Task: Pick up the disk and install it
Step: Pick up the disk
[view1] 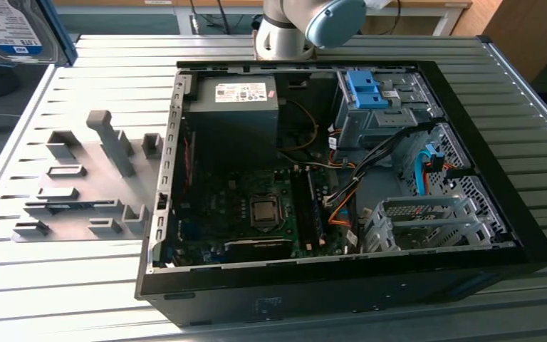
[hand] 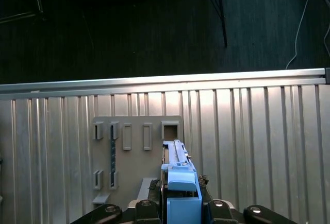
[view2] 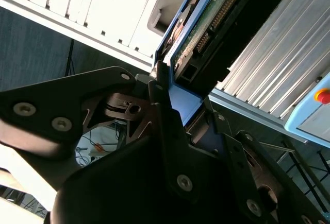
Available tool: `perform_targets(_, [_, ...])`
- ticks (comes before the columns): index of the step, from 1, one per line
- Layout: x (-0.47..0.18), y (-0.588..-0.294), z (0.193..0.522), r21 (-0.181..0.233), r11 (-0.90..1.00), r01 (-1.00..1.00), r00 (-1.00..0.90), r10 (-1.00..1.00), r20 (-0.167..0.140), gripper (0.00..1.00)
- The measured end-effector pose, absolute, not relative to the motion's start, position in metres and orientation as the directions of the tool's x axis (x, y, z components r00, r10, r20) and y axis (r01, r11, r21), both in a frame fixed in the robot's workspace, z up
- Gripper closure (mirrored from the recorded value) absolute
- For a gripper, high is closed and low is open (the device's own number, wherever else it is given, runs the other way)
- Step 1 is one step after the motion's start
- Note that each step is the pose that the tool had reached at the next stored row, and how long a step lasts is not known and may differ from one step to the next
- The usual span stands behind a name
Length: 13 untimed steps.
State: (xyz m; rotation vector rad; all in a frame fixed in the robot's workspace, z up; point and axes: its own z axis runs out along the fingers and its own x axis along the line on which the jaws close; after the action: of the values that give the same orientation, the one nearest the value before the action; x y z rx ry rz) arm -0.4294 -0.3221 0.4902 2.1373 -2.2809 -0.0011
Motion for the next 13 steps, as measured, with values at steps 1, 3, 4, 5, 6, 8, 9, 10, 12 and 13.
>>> perform_targets(1, [-0.4291,-0.3221,0.4902,0.011,0.065,-0.998,-0.065,-0.998,0.011,0.64])
perform_targets(3, [-0.4285,-0.3221,0.4902,0.011,0.065,-0.998,-0.065,-0.998,0.011,0.64])
perform_targets(4, [-0.4271,-0.3221,0.4902,0.011,0.065,-0.998,-0.065,-0.998,0.011,0.64])
perform_targets(5, [-0.4268,-0.3221,0.4902,0.011,0.065,-0.998,-0.065,-0.998,0.011,0.64])
perform_targets(6, [-0.4265,-0.3221,0.4902,0.011,0.065,-0.998,-0.065,-0.998,0.011,0.64])
perform_targets(8, [-0.4257,-0.3221,0.4902,0.011,0.065,-0.998,-0.065,-0.998,0.011,0.64])
perform_targets(9, [-0.4253,-0.3221,0.4902,0.011,0.065,-0.998,-0.065,-0.998,0.011,0.64])
perform_targets(10, [-0.4249,-0.3221,0.4902,0.011,0.065,-0.998,-0.065,-0.998,0.011,0.64])
perform_targets(12, [-0.424,-0.3221,0.4902,0.011,0.065,-0.998,-0.065,-0.998,0.011,0.64])
perform_targets(13, [-0.4236,-0.3221,0.4902,0.011,0.065,-0.998,-0.065,-0.998,0.011,0.64])
